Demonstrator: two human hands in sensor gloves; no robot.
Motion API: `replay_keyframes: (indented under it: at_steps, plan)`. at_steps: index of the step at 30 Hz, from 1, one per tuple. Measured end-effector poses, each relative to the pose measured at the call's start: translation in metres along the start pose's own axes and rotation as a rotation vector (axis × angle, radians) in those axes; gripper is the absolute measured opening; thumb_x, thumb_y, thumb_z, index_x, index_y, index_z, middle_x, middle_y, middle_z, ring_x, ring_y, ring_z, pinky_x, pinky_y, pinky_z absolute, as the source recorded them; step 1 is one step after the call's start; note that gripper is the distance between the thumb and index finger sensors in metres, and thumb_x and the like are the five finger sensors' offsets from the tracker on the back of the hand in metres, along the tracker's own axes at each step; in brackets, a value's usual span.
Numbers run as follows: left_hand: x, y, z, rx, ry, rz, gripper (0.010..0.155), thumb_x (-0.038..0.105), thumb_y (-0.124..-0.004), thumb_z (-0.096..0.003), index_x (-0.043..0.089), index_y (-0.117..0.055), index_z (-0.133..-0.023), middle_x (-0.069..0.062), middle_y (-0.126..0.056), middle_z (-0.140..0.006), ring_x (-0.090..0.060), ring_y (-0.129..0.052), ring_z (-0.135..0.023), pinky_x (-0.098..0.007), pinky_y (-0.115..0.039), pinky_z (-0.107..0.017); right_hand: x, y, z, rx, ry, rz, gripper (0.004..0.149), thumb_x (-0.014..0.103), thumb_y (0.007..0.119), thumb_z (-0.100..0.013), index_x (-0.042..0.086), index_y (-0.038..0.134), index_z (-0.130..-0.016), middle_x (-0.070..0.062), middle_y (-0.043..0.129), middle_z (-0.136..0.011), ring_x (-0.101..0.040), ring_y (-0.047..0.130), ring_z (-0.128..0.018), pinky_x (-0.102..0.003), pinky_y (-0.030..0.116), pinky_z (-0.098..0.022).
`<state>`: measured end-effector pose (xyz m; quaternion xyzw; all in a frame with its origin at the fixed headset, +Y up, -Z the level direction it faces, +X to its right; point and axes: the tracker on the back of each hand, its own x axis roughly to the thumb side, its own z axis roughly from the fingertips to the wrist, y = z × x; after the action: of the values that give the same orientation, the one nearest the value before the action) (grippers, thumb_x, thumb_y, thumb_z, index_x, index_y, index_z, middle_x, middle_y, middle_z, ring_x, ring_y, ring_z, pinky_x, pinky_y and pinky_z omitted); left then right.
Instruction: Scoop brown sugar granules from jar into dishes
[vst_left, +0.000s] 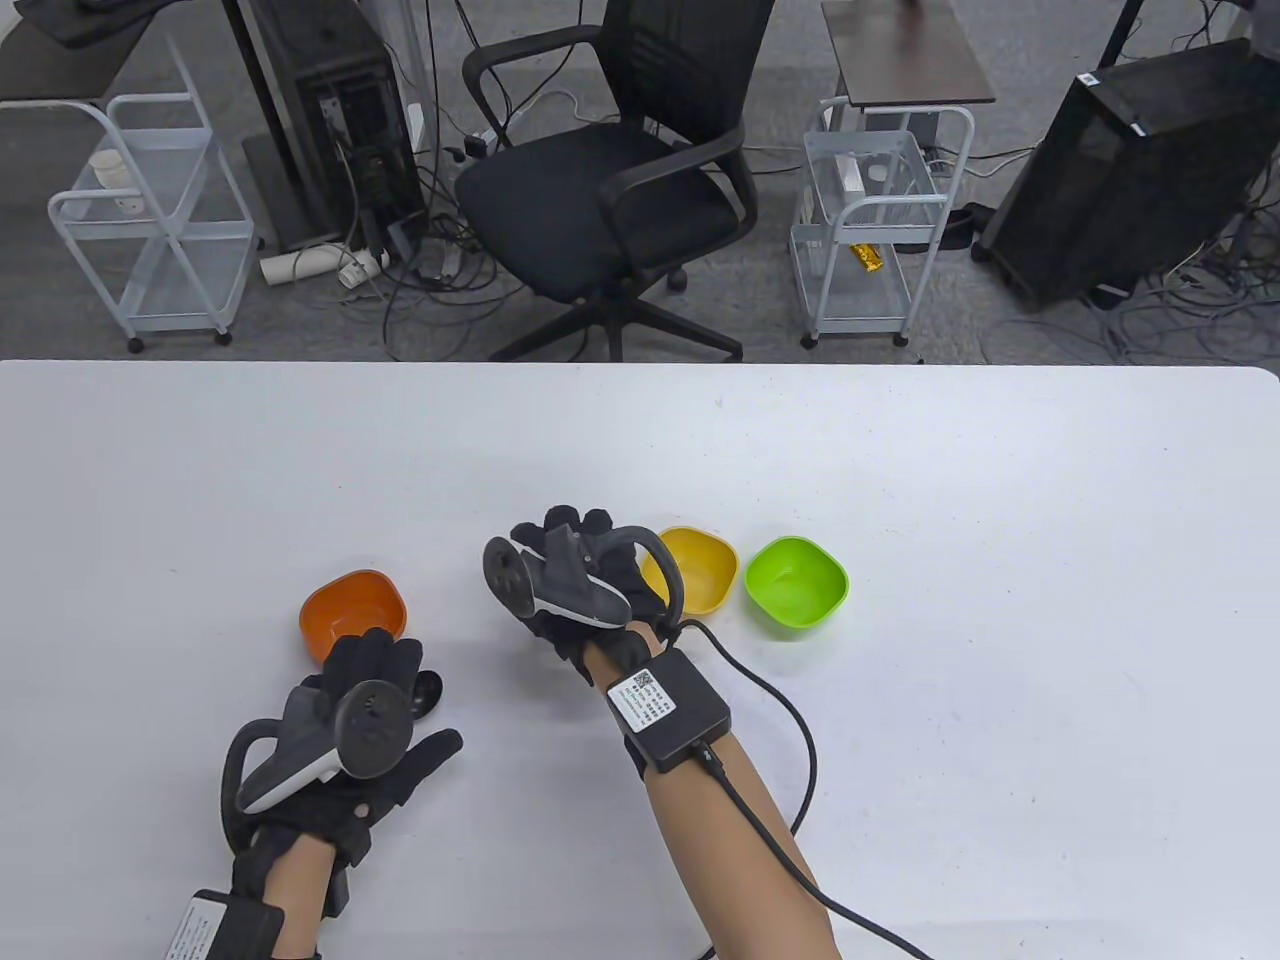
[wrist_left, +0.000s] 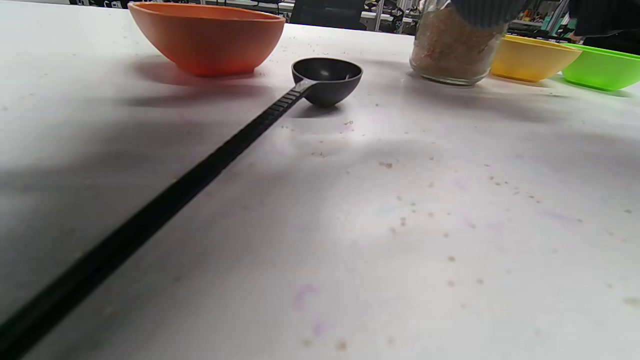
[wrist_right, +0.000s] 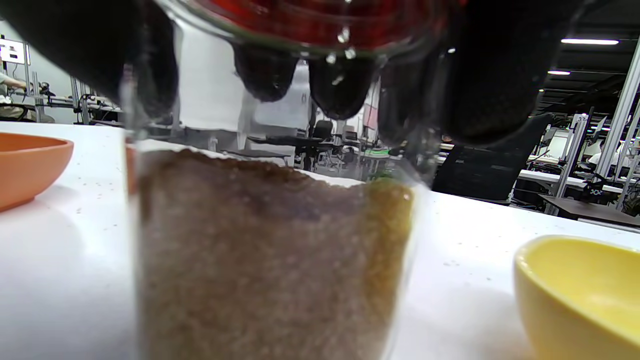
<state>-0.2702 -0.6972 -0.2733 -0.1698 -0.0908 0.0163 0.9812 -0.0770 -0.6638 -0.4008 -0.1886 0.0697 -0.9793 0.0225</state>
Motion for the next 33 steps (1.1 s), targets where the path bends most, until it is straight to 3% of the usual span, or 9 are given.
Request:
replay_keyframes:
  at_steps: [12, 19, 33]
  plan:
    - [0.015, 0.000, -0.002, 0.005, -0.067, -0.075, 0.096, 0.069, -0.058, -0.0586, 0.015, -0.009, -0.121, -0.018, -0.004, -0.128, -0.046, -0.010, -0.121, -0.068, -0.030, -0.084, -0.006, -0.022, 0.076, -0.026, -0.070, -0.014, 0.065, 0.065, 0.079, -0.047, 0.029, 0.069, -0.100, -0.010, 0.082, -0.101, -0.046, 0.094, -0.074, -0.054, 0.090, -0.053]
    - [0.022, -0.003, -0.005, -0.024, -0.088, -0.106, 0.097, 0.069, -0.059, -0.0585, 0.014, -0.008, -0.121, -0.019, -0.003, -0.128, -0.046, -0.009, -0.120, -0.068, -0.030, -0.083, 0.001, -0.022, 0.118, -0.013, -0.112, -0.023, 0.065, 0.065, 0.079, -0.047, 0.029, 0.068, -0.101, -0.010, 0.082, -0.101, -0.046, 0.094, -0.074, -0.054, 0.090, -0.053]
    - [0.028, -0.006, -0.005, -0.034, -0.126, -0.098, 0.098, 0.069, -0.059, -0.0584, 0.013, -0.008, -0.121, -0.019, -0.003, -0.127, -0.047, -0.010, -0.120, -0.066, -0.030, -0.083, 0.010, -0.015, 0.131, 0.021, -0.123, -0.013, 0.067, 0.065, 0.078, -0.048, 0.029, 0.065, -0.102, -0.010, 0.078, -0.104, -0.046, 0.090, -0.077, -0.055, 0.086, -0.056]
